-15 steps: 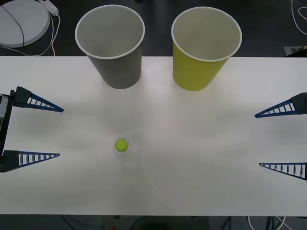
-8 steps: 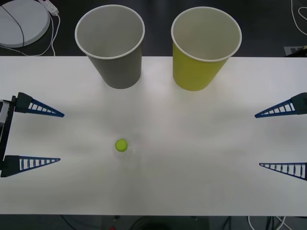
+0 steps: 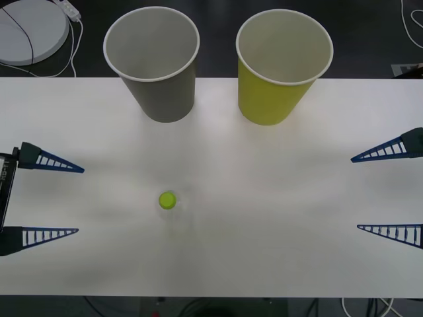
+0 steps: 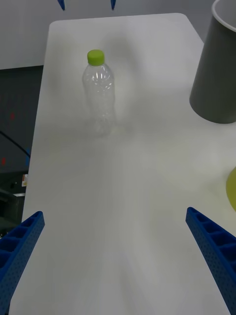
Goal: Put the can into the green bin and the plastic bottle into the gray bin
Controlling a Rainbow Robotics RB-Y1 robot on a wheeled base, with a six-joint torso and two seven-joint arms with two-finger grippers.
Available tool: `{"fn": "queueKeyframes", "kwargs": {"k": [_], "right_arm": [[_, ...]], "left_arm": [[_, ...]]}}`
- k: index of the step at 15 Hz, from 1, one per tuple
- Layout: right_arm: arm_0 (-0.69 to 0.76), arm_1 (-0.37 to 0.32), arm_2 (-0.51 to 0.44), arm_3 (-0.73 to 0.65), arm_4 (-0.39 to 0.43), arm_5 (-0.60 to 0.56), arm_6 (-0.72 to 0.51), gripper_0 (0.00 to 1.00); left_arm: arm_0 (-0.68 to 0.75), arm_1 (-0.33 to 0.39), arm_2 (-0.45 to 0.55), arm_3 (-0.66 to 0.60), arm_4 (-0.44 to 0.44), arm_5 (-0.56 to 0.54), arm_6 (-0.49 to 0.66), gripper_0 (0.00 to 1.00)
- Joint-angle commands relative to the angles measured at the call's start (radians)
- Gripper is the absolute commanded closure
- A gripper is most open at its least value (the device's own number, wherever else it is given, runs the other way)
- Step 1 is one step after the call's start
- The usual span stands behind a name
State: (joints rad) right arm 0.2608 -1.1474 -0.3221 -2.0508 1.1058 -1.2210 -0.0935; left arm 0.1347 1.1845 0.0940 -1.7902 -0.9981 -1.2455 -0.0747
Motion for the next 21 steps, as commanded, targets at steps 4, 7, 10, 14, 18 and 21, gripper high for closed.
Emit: {"fn": "queueKeyframes", "kwargs": {"k": [4,7,10,14,18,21], "right_arm": [[0.0,0.0,0.0,0.0,0.0,0.0,0.0,0.0],[0.0,0.0,0.0,0.0,0.0,0.0,0.0,0.0],[0.0,0.0,0.0,0.0,0.0,0.0,0.0,0.0],[0.0,0.0,0.0,0.0,0.0,0.0,0.0,0.0],[0.0,0.0,0.0,0.0,0.0,0.0,0.0,0.0],[0.0,0.0,0.0,0.0,0.0,0.0,0.0,0.0]], "left_arm": [[0.0,-0.049,-0.053,0.048,0.001,0.031,-0.037,0.0],[0.0,-0.074,-0.074,0.048,-0.011,0.057,-0.085,0.0],[-0.001,-0.132,-0.076,0.042,-0.057,0.06,-0.106,0.0],[0.0,-0.209,-0.082,0.04,-0.12,0.06,-0.128,0.0],[-0.001,-0.266,-0.129,0.04,-0.137,0.109,-0.146,0.0],[-0.015,-0.29,-0.172,0.04,-0.137,0.147,-0.152,0.0]]}}
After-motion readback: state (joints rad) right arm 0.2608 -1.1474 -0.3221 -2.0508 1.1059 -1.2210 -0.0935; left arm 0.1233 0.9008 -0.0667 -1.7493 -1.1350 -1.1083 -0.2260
